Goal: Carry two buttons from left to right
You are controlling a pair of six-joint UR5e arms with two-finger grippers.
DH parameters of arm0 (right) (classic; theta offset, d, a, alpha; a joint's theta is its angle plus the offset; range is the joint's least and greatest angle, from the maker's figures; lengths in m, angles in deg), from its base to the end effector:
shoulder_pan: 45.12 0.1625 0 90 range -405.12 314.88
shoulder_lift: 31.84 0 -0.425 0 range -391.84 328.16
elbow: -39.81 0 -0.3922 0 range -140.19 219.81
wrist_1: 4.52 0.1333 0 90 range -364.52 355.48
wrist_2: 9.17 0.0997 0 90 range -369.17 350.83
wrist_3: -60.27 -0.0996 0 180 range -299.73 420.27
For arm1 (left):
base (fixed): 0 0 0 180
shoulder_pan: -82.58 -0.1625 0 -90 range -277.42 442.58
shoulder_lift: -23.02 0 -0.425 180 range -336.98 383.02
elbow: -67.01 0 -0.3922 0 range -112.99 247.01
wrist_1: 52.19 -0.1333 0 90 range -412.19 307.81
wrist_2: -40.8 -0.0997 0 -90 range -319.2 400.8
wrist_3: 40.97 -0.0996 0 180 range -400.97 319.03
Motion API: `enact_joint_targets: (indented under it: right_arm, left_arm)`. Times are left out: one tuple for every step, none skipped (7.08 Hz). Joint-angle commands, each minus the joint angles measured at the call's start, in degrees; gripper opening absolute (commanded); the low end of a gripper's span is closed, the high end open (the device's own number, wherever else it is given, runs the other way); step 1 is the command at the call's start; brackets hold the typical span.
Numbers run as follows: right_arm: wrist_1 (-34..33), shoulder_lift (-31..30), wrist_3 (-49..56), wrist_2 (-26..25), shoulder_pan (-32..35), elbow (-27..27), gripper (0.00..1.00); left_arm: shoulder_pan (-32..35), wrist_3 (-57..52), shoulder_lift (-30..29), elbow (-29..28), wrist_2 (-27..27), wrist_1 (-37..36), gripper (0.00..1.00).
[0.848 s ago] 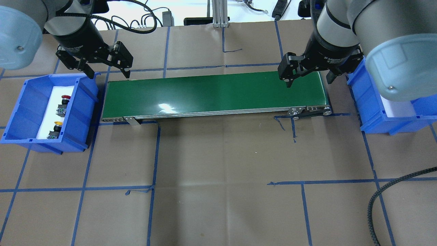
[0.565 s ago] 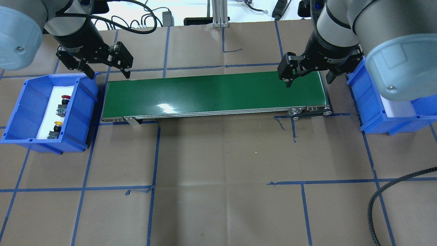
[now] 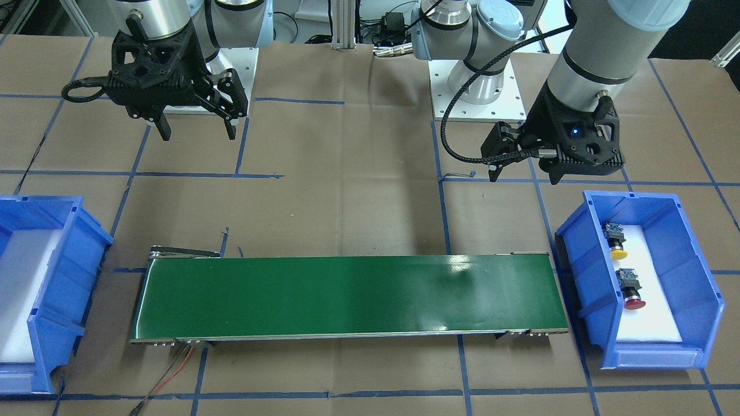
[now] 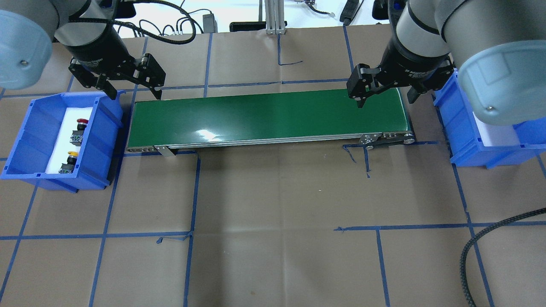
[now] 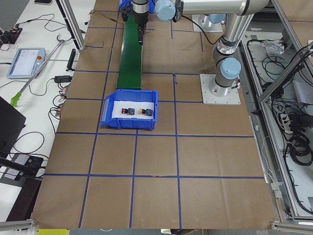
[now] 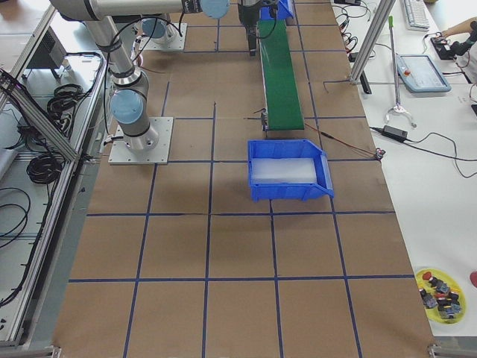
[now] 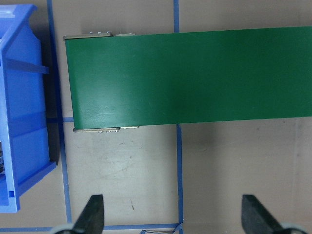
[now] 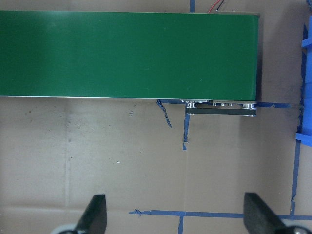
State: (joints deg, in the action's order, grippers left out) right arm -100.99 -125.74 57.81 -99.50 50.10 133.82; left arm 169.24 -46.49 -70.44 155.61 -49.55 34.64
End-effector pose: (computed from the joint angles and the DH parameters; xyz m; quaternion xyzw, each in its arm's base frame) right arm 0.1752 -0.4594 0.4978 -0.0239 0.9982 -0.0555 0.0008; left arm -0.1022 -0.5261 0.4750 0.0190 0.9998 -0.0094 0.0038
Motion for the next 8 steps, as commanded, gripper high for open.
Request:
enact_joint_targets:
  right_arm:
    - [0.0,0.0,0.0,-0.1,0.0,-0.1,1.0]
    - [0.0,0.0,0.0,0.0,0.0,-0.1,1.0]
    - [-0.4,0.0,0.0,0.3,-0.1,-0.1,1.0]
    - [-0.6,0.0,0.0,0.4,-0.1,0.1,1.0]
    - [-0.6,0.0,0.0,0.2,-0.1,0.0,1.0]
    - [-0.7,0.0,0.0,0.3,-0.1,-0.1,1.0]
    - [-0.7,0.0,-0.1,0.3,-0.2,-0.1,1.0]
    - [-0.7,0.0,0.0,-0.1,-0.3,-0.1,1.0]
  left_arm:
    - [-0.1,-0.4,0.3,0.3,-0.2,0.0,1.0]
    - [-0.4,-0.5,0.1,0.1,0.3,-0.1,1.0]
    - [-0.9,-0.7,0.1,0.2,0.2,-0.1,1.0]
    - [-1.7,-3.3,0.0,0.2,-0.1,-0.3,1.0]
    - [-5.1,-3.9,0.0,0.1,0.7,-0.2,1.0]
    - [-9.9,-7.9,0.0,0.3,0.7,-0.1,1.0]
    - [-14.5,-13.9,-0.1,0.3,0.6,-0.1,1.0]
    - [-20.1,-19.4,-0.3,0.3,0.5,0.1,1.0]
